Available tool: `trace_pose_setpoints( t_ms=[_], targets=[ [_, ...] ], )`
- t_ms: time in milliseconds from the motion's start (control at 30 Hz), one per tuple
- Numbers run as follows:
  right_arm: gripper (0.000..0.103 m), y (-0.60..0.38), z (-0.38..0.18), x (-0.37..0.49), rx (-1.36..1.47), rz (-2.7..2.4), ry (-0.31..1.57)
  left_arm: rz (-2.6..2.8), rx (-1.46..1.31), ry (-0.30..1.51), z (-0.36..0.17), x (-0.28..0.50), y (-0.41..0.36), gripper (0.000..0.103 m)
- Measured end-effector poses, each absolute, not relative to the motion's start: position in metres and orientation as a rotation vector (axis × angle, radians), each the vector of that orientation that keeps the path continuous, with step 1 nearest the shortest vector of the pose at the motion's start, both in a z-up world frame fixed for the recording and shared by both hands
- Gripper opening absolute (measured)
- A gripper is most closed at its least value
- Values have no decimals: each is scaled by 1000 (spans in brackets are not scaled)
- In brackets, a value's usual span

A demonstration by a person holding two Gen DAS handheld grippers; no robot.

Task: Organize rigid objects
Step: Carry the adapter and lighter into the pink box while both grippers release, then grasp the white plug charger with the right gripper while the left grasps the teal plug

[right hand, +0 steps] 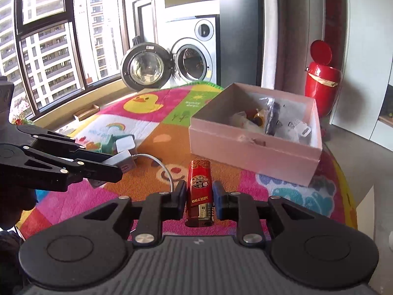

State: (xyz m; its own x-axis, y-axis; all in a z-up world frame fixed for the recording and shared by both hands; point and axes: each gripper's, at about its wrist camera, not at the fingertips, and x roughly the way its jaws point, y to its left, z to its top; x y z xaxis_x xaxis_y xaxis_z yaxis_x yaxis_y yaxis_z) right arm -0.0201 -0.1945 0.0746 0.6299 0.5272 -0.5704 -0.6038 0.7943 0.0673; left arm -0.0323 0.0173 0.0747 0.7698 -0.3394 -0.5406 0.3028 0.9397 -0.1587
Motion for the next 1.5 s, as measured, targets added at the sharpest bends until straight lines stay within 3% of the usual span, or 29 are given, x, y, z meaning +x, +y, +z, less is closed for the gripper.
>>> trace_pose_setpoints(
  t_ms=[233,300,333,467,533,833,1000,1333,1400,1433,1467,1500],
  targets=[
    [22,-206,149,29,-121,555,391,-386,-79,347,158,52,7,25],
    [23,-203,158,55,-112,532,388,-397,-108,358,163,81,3,26],
    [23,-202,158,64,-113,523,390,-389,-121,417,160,103,-2,27],
    [47,-202,140,84,-107,415,437,-338,-164,536,132,134,4,27],
    [52,-207,117,78,-115,423,472,-338,-192,563,119,129,21,27],
    [61,-179,63,36,-239,516,560,-19,-307,668,63,44,137,27],
    [61,-126,58,18,-268,663,582,98,-441,661,48,-5,181,27],
    [60,-2,32,12,-396,867,621,48,-420,656,43,-43,181,27],
    [56,4,28,22,-376,874,663,42,-439,659,39,-43,181,27],
    [40,4,27,27,-357,881,703,39,-448,664,37,-42,181,27],
    [32,3,26,30,-343,883,738,38,-452,669,35,-40,180,27],
    [32,0,26,30,-328,892,753,41,-451,675,32,-37,177,27]
  ],
)
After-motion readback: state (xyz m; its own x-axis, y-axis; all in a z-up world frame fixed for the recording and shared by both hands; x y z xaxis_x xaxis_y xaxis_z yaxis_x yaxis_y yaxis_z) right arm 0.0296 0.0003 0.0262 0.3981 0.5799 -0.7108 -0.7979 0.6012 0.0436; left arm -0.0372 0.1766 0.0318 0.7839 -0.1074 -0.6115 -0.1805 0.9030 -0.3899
